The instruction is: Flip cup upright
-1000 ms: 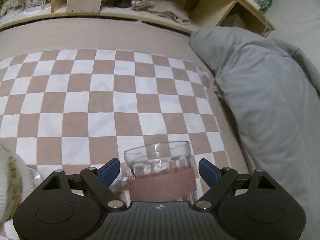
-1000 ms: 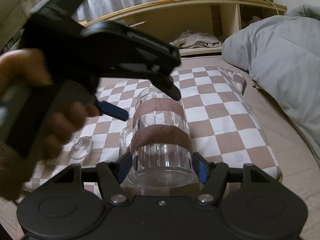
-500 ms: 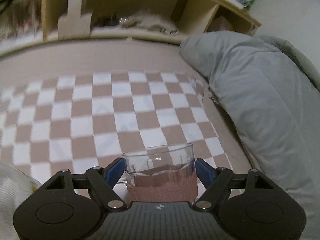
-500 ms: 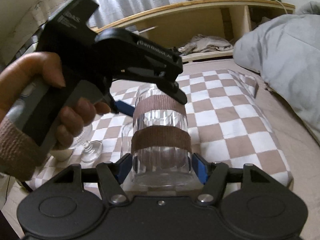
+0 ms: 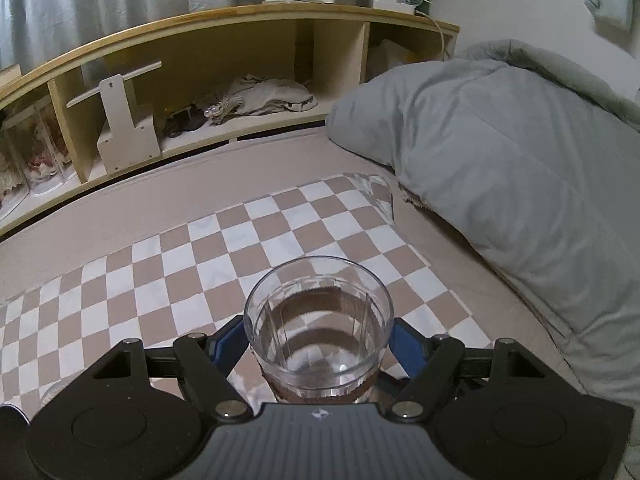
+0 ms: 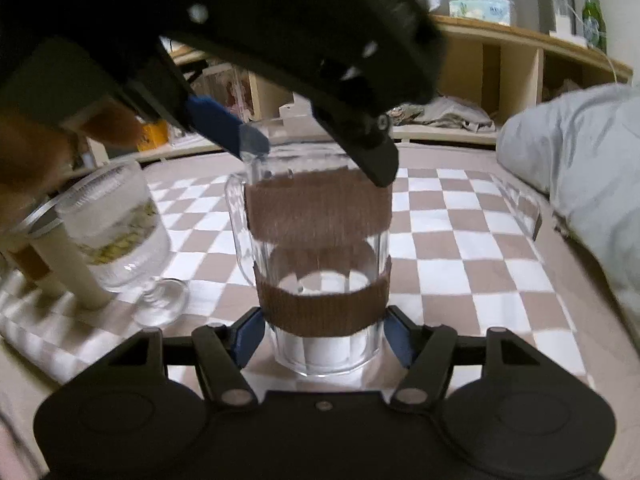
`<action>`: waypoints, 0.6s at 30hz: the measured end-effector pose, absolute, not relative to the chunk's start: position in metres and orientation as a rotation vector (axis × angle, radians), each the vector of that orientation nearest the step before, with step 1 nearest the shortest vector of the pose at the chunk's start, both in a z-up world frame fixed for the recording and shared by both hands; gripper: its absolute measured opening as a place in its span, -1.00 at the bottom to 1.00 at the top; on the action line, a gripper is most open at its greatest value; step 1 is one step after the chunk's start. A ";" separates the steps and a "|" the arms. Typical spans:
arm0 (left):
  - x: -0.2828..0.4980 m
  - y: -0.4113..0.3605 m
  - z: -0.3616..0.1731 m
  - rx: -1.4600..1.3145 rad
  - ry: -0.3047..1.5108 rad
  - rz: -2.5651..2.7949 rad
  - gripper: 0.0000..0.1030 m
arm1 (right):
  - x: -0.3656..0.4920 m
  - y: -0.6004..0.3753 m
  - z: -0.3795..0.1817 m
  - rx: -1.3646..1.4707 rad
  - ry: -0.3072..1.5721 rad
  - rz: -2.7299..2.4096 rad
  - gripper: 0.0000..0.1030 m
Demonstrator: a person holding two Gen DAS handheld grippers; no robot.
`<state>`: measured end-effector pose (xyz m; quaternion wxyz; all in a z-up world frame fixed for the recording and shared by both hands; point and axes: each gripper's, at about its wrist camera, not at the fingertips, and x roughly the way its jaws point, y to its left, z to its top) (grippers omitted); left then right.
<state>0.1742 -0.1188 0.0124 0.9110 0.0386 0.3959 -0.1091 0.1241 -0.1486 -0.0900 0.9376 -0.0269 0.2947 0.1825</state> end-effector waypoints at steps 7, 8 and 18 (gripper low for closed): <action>0.171 -0.117 0.011 0.082 0.803 -0.236 0.52 | 0.137 -0.143 -0.101 -0.106 0.565 0.355 0.30; 0.172 -0.115 0.011 0.066 0.812 -0.244 0.55 | 0.138 -0.144 -0.101 -0.099 0.566 0.357 0.31; 0.146 -0.097 0.027 -0.007 0.753 -0.252 0.71 | 0.130 -0.162 -0.083 -0.010 0.607 0.300 0.68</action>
